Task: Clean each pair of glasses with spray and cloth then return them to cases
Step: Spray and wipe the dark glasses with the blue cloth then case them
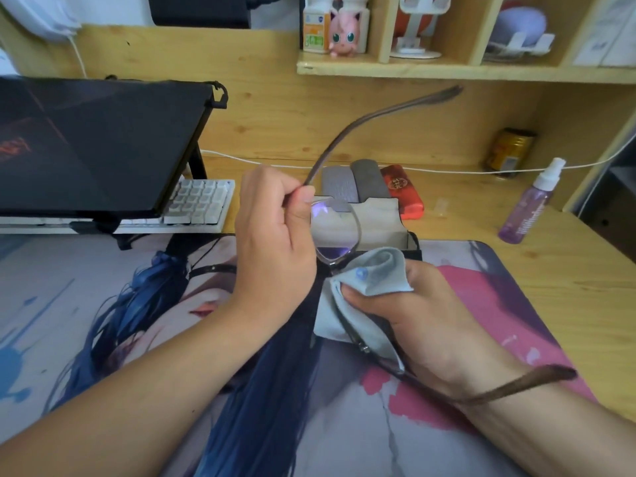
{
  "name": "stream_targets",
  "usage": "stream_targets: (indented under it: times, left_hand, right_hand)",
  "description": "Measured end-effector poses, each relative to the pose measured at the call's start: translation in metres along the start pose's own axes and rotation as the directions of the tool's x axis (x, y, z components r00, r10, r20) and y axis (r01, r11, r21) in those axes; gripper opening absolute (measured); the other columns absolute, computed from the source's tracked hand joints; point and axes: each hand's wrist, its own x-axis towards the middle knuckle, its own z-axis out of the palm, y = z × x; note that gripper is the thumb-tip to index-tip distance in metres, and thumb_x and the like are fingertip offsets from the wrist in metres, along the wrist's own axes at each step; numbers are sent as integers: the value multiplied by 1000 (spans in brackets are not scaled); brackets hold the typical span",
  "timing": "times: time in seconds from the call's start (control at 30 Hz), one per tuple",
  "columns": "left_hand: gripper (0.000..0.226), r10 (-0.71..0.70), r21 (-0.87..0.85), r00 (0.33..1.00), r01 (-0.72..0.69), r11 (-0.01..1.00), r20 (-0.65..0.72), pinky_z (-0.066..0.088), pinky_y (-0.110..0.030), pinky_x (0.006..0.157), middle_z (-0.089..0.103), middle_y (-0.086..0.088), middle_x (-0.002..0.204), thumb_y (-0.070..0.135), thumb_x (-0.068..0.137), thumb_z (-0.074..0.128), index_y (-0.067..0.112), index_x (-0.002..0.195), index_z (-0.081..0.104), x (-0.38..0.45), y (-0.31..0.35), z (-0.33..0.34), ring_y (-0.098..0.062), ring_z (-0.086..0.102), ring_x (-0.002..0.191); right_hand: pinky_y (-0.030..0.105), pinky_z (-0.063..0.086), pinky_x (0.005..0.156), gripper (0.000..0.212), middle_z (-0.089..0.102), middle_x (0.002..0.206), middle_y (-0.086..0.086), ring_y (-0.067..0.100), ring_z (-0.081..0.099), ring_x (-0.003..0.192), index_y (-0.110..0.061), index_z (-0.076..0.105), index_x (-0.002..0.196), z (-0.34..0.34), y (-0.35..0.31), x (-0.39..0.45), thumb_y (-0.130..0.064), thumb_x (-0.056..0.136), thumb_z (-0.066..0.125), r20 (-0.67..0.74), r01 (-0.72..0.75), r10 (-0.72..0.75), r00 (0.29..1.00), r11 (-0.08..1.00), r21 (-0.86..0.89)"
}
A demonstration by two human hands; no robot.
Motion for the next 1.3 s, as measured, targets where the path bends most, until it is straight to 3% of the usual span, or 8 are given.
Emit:
stream_targets:
  times: [0.1,0.33,0.43,0.5,0.57,0.73,0.9,1.3]
  left_hand:
    - [16,-97,6,994,98,995,-51,37,-22,72,45,6,81,9,104,45,16,91,43,6,-3,-5,-9,46,76]
    - [17,-209,-19,971,208,978,-119,36,-11,72,47,12,80,6,105,45,13,90,47,19,-17,-22,3,46,75]
    - [22,-186,-139,972,206,969,143,42,-15,78,60,6,84,13,102,53,29,88,59,16,-19,-26,-8,58,82]
    - [20,-103,-214,948,172,962,300,44,-18,83,61,7,90,17,98,59,35,91,65,11,-15,-23,-11,60,89]
    - [13,-48,-263,927,155,952,373,45,-23,88,60,-1,100,16,96,62,26,94,71,7,-10,-18,-19,60,98]
    - [12,-3,-265,906,127,956,423,45,-26,89,53,-1,104,22,96,61,24,95,74,5,-1,-19,-24,57,103]
    - [13,43,-237,924,52,970,379,45,-31,82,54,6,97,23,97,60,19,95,72,6,1,-19,-25,57,93]
    - [20,143,-225,909,-56,973,392,41,-31,78,57,-3,81,11,96,59,0,80,64,-7,10,-4,-21,52,83]
  right_hand:
    - [43,60,76,16,67,81,34,29,70,72,6,69,83,-3,5,5,-6,92,65,-195,8,-24,981,997,-82]
    - [54,56,91,21,75,89,16,36,71,94,-13,76,80,-30,4,1,-4,93,62,-242,-68,35,970,989,-130]
    - [57,54,94,7,77,96,11,31,74,96,-20,73,90,-47,-15,13,-15,86,74,-394,-4,-39,918,994,-108]
    - [64,49,96,25,75,99,19,34,73,96,-15,74,97,-50,-25,16,-26,76,83,-407,42,-55,912,998,-41]
    - [72,42,98,47,66,115,32,47,67,104,-13,74,108,-55,-25,14,-38,70,87,-329,-2,-18,944,998,-58]
    - [20,51,76,17,78,90,-2,6,72,86,-13,74,102,-52,-20,4,-19,98,59,-82,-82,69,994,983,-165]
    - [52,46,106,34,69,125,17,32,64,120,-1,63,127,-41,-17,9,-14,97,54,-12,-107,108,994,993,59]
    - [40,55,85,24,71,104,26,31,70,96,2,68,106,-27,-7,7,13,85,66,164,-109,141,976,975,-194]
